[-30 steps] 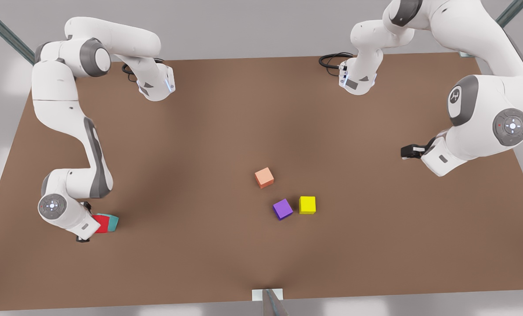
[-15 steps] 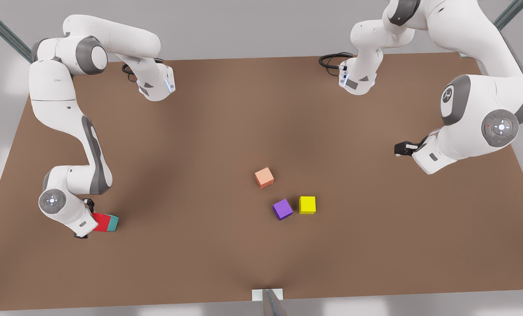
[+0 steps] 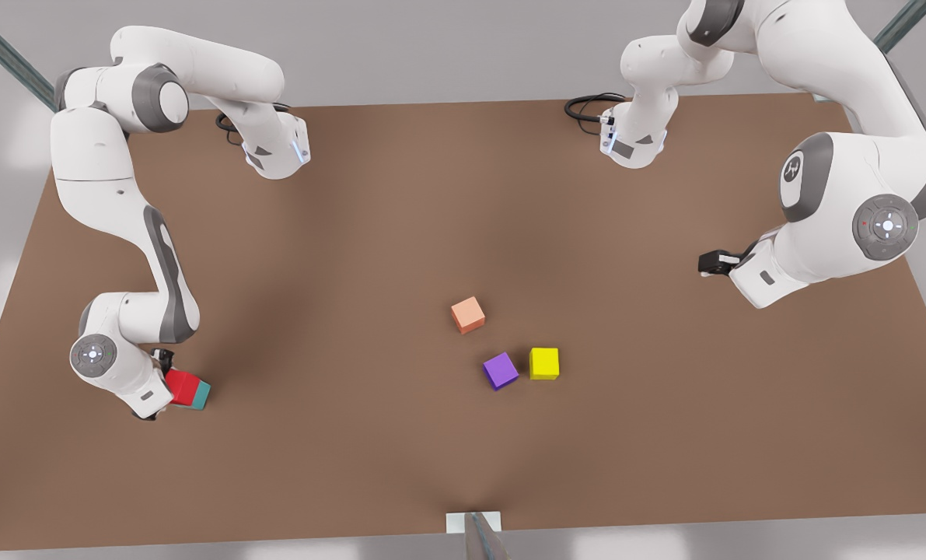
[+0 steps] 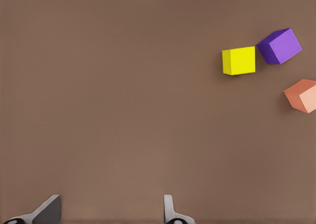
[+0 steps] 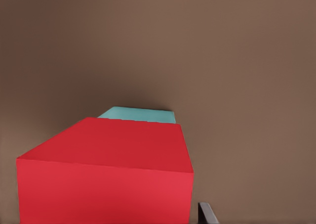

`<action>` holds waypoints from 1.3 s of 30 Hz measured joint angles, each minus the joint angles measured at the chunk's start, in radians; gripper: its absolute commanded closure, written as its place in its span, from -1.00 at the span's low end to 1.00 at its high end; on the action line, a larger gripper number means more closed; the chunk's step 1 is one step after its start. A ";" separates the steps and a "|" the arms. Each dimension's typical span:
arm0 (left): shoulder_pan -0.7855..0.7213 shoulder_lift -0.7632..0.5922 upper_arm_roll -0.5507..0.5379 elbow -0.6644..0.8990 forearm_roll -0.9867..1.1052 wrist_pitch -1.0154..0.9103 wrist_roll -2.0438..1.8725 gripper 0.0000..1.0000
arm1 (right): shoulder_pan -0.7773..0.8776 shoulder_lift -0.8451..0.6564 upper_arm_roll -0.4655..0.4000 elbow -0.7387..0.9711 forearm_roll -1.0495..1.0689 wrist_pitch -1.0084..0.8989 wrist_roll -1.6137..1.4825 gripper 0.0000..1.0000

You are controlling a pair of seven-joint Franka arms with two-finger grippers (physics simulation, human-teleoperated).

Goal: Pick up red wooden cube and pass to hand red wooden cube and place in blue wooden cube

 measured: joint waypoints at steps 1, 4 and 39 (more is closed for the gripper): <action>0.000 0.000 0.000 0.000 0.000 0.000 0.001 -1.00 | -0.002 0.001 0.000 0.000 0.001 0.000 0.002 -1.00; 0.000 0.000 0.000 0.000 0.000 0.000 0.002 -1.00 | -0.006 0.001 0.002 0.001 0.001 0.000 0.009 -1.00; 0.000 -0.001 0.000 0.000 0.000 0.001 0.009 -1.00 | 0.129 -0.407 0.046 0.298 0.242 -0.854 0.835 -1.00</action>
